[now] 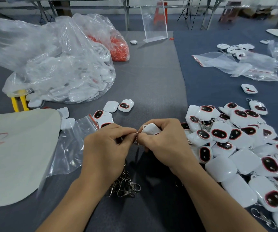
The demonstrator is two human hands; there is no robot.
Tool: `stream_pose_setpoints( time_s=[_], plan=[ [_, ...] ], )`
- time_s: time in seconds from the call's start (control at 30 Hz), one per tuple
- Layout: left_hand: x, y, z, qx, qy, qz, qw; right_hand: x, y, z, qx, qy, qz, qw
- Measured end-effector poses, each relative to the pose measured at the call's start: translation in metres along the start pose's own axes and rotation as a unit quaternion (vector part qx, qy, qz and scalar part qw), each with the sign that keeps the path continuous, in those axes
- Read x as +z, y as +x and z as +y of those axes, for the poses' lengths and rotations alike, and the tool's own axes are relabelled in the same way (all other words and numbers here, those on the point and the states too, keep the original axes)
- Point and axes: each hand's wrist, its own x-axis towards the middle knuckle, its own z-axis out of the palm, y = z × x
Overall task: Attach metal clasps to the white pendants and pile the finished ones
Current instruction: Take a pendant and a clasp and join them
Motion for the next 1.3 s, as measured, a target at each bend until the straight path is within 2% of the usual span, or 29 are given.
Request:
stream_pose_setpoints(
  time_s=[0.27, 0.53, 0.83, 0.9, 0.97, 1.0, 1.07, 1.1, 1.2, 1.3],
  plan=[
    [0.001, 0.005, 0.0, -0.084, -0.142, -0.015, 0.986, -0.004, 0.002, -0.009, 0.07, 0.158, -0.014, 0.985],
    [0.002, 0.005, 0.006, -0.075, -0.208, -0.041, 0.975, -0.013, 0.001, -0.015, 0.087, 0.16, -0.061, 0.981],
    [0.001, 0.005, 0.007, -0.076, -0.21, -0.076, 0.972, -0.021, 0.001, -0.016, 0.101, 0.158, -0.157, 0.97],
    [0.002, 0.005, 0.009, -0.084, -0.199, -0.053, 0.975, -0.018, 0.002, -0.015, 0.109, 0.159, -0.134, 0.972],
    [0.001, 0.007, 0.007, -0.114, -0.181, 0.026, 0.977, -0.015, 0.003, -0.011, 0.093, 0.104, -0.067, 0.988],
    [-0.001, 0.01, 0.004, -0.136, -0.166, 0.075, 0.974, -0.015, 0.003, -0.008, 0.061, 0.023, -0.042, 0.997],
    [-0.007, 0.016, -0.001, -0.157, -0.122, 0.142, 0.97, -0.015, 0.002, -0.007, -0.014, -0.145, -0.041, 0.988],
    [-0.01, 0.016, -0.003, -0.151, -0.096, 0.158, 0.971, -0.014, -0.001, -0.009, -0.041, -0.193, -0.053, 0.979],
    [-0.014, 0.012, -0.001, -0.098, 0.011, 0.155, 0.983, -0.005, -0.006, -0.012, -0.085, -0.261, -0.091, 0.957],
    [-0.011, 0.008, 0.001, -0.074, 0.114, 0.124, 0.983, -0.005, -0.008, -0.017, -0.066, -0.271, -0.143, 0.949]
  ],
)
